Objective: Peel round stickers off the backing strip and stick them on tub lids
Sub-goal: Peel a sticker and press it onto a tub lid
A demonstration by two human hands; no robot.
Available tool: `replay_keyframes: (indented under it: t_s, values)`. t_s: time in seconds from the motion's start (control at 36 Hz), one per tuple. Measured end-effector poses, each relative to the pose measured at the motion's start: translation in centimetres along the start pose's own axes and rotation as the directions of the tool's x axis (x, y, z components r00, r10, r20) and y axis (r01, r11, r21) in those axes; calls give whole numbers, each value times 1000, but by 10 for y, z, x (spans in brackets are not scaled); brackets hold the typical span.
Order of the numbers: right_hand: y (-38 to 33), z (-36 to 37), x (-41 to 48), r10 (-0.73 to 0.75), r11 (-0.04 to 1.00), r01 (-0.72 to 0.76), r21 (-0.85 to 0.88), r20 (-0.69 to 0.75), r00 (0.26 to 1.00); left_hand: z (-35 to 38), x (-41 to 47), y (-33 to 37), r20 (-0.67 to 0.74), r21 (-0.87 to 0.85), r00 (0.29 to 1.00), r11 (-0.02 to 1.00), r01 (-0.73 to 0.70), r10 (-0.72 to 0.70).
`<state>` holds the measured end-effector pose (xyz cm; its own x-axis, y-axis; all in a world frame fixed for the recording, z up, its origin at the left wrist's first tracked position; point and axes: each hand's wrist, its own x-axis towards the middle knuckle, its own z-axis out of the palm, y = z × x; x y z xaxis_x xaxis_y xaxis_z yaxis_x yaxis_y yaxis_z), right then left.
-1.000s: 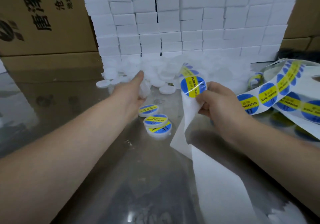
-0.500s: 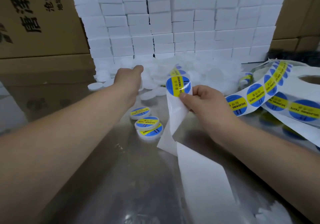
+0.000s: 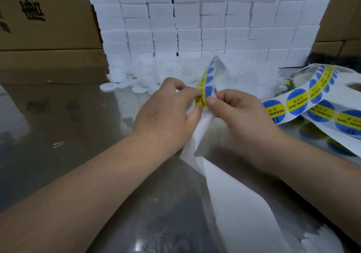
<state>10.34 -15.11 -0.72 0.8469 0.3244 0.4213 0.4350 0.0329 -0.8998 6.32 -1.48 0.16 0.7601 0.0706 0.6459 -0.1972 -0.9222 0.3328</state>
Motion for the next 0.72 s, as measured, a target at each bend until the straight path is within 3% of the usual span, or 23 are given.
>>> replay_keyframes:
  t_s: [0.17,0.58,0.72]
  values:
    - [-3,-2,-2,-10,995,-4,104,136,991,-3,-4,-6,39,-85,999,996,17,-14]
    - [-7,-6,-4,-123,991,128,-28,137,983,-5,-8,-4,28,-228,1000,974,16,-10]
    - [-6,-7,-3,-108,989,117,-96,96,990,-6,-6,-3,2,-314,995,944,98,-103]
